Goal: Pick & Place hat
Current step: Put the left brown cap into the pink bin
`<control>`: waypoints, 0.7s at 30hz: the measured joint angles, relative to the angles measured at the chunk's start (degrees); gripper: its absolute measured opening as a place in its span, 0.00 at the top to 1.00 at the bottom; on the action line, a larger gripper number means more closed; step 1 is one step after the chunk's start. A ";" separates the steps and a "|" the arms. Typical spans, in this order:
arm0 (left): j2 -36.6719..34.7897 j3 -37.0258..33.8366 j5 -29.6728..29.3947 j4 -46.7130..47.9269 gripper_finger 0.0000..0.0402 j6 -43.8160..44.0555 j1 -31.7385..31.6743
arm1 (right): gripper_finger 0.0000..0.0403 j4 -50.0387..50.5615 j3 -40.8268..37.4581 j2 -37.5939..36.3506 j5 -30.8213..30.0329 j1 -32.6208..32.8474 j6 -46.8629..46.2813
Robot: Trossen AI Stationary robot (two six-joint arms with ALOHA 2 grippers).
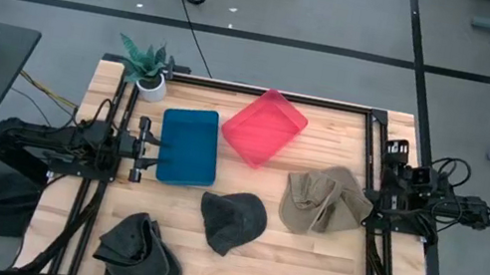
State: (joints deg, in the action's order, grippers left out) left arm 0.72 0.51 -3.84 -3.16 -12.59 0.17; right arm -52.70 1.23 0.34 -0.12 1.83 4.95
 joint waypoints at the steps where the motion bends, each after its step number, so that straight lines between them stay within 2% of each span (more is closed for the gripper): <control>1: -0.01 0.01 0.00 -0.02 0.56 -0.01 -0.01 | 0.58 -0.72 0.00 0.00 0.00 0.00 0.00; 9: 0.01 0.00 -0.01 0.00 0.56 -0.01 0.00 | 0.58 -7.89 0.00 0.00 1.25 0.00 -0.53; 18: 0.00 0.01 -0.01 0.00 0.56 -0.01 0.01 | 0.58 -12.29 1.83 0.02 2.91 0.00 -6.12; 21: -0.01 -0.01 0.00 0.00 0.56 -0.01 -0.01 | 0.58 -10.33 4.60 0.65 7.31 0.00 -7.62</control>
State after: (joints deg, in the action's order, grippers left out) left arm 0.71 0.50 -3.84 -3.16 -12.60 0.16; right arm -63.03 5.84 0.99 7.19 1.83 -2.67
